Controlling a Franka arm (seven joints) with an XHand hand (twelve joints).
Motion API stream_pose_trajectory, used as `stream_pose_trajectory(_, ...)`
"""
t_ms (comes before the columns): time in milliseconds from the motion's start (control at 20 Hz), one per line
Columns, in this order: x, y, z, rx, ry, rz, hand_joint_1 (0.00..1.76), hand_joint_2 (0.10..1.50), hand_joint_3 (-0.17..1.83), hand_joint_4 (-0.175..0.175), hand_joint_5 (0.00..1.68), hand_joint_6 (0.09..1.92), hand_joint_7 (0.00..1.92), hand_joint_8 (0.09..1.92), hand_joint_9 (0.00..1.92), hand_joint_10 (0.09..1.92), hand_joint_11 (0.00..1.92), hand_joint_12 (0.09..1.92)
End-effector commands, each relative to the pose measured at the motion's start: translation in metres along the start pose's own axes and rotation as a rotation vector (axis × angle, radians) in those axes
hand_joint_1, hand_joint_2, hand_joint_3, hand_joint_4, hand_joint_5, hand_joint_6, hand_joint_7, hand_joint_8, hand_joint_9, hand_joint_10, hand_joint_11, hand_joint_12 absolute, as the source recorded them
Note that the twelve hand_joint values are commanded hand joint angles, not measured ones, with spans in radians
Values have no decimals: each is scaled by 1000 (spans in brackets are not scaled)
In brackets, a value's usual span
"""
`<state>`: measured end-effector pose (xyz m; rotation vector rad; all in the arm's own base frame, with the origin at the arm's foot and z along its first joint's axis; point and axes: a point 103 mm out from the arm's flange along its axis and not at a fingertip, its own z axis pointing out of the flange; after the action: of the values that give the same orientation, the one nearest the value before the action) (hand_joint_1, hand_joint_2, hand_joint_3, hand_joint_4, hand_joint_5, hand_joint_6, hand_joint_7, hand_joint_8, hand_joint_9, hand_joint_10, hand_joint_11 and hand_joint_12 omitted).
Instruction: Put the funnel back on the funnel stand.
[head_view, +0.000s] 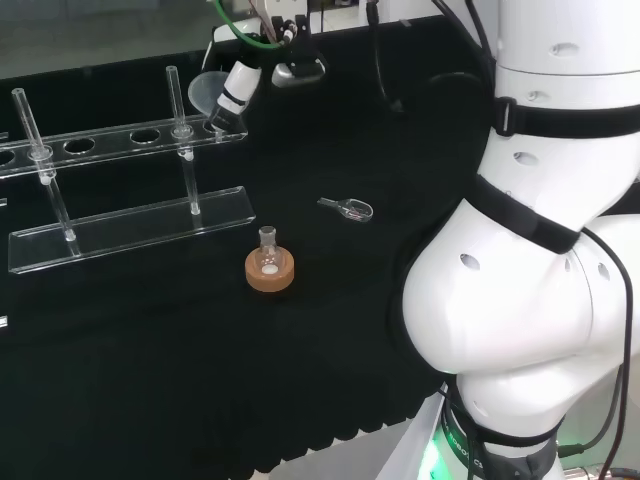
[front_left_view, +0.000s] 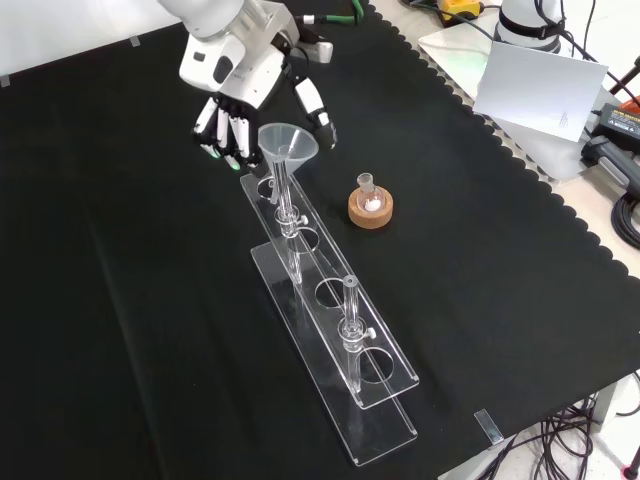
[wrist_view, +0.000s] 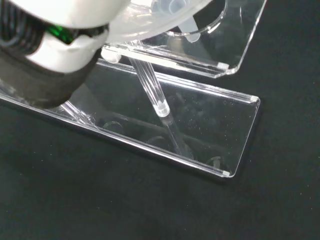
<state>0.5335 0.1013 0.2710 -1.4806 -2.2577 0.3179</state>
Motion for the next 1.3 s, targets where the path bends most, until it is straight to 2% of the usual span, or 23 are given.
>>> stream_pose_trajectory(50,0,22,2,78,-30,9,911,523,575,23,731,561,1113,440,616,589,0,1302)
stream_pose_trajectory(100,0,24,2,96,-34,10,880,524,576,16,658,517,1050,423,585,597,0,1188)
stream_pose_trajectory(150,-1,25,1,111,-39,14,815,526,568,4,547,407,932,393,513,619,0,990)
stream_pose_trajectory(300,-5,28,0,130,-52,19,663,569,434,-19,374,122,651,383,303,743,0,283)
stream_pose_trajectory(350,-6,28,0,131,-54,21,634,588,382,-22,351,87,584,408,249,787,0,145)
stream_pose_trajectory(400,-8,27,0,133,-56,23,611,605,336,-24,336,87,532,442,207,825,0,87)
stream_pose_trajectory(550,-10,23,-3,133,-68,24,565,634,258,-30,282,87,429,509,143,871,0,87)
stream_pose_trajectory(750,-9,12,-13,102,-77,23,497,652,191,-37,173,87,287,553,39,899,0,87)
stream_pose_trajectory(1000,-3,-9,-31,38,-73,22,450,655,143,-50,58,87,187,571,0,844,0,87)
stream_pose_trajectory(1300,1,-47,-43,-54,-59,46,442,659,123,-55,29,87,150,580,0,804,0,87)
